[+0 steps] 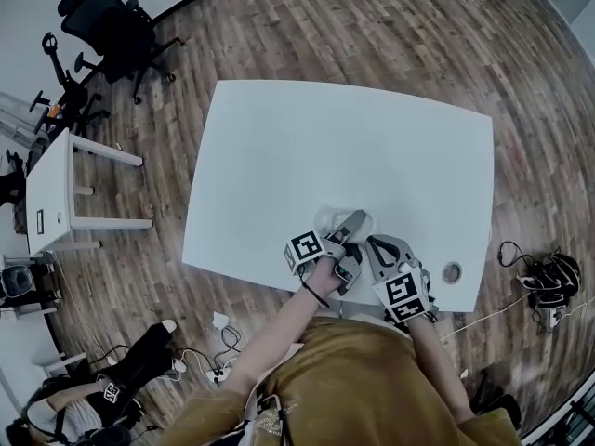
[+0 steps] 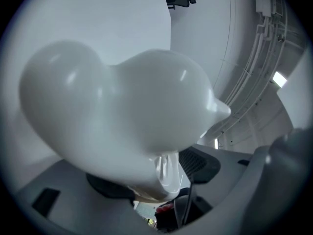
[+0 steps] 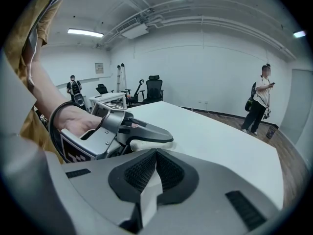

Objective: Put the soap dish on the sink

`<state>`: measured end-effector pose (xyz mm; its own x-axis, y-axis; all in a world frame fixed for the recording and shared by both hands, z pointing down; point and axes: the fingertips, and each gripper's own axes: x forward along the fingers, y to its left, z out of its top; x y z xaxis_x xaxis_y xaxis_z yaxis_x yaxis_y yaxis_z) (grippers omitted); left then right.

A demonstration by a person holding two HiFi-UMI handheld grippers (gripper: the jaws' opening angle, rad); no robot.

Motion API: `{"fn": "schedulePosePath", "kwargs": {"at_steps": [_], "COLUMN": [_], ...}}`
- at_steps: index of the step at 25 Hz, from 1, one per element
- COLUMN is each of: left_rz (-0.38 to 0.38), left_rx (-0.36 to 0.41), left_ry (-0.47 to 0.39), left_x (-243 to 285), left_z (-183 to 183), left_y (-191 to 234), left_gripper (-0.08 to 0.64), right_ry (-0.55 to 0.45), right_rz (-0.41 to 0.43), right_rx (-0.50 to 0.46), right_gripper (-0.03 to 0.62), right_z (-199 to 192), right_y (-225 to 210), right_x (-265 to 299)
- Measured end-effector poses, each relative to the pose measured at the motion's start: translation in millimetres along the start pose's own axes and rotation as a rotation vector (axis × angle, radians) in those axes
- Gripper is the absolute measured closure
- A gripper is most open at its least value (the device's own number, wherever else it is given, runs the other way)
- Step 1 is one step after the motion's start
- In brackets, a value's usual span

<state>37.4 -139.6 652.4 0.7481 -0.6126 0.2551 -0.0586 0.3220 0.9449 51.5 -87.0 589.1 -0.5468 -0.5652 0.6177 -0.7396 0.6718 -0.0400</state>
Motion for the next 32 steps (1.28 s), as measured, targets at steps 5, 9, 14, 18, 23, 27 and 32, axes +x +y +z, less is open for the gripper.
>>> {"fn": "schedulePosePath", "kwargs": {"at_steps": [5,9,14,18,23,27,32], "left_rz": [-0.002,0.007,0.013,0.018,0.014,0.009,0.004], "left_rx": [0.001,0.018,0.018,0.0,-0.021,-0.027,-0.023], "left_ry": [0.006,0.017,0.026,0.027,0.05,0.078,0.103], "left_x": [-5,-7,-7,-6,-13,-17,-24], "left_z": [-1,-1,-6,-6,-15,-25,-36], "left_y": [-2,-1,1,-1,-3,-4,-8], "left_gripper": [0.244,0.238,0.218,0.204,0.196,0.196,0.196], "right_ry": [0.015,0.02,-0.002,0.042,0.078,0.088,0.093], "right_rz": [-0.002,0.0,0.043,0.056,0.035,0.006,-0.025], "right_rx": [-0.001,-0.02,-0.189,-0.24,-0.217,-0.185,-0.163], "right_gripper": [0.584,0.584,0.586,0.586,0.586,0.586,0.586], "right_z": [-6,-7,6,5,-3,-7,-9], "right_y": [1,6,23,28,25,15,3], "right_x": [0,0,2,13,19,19,18]}}
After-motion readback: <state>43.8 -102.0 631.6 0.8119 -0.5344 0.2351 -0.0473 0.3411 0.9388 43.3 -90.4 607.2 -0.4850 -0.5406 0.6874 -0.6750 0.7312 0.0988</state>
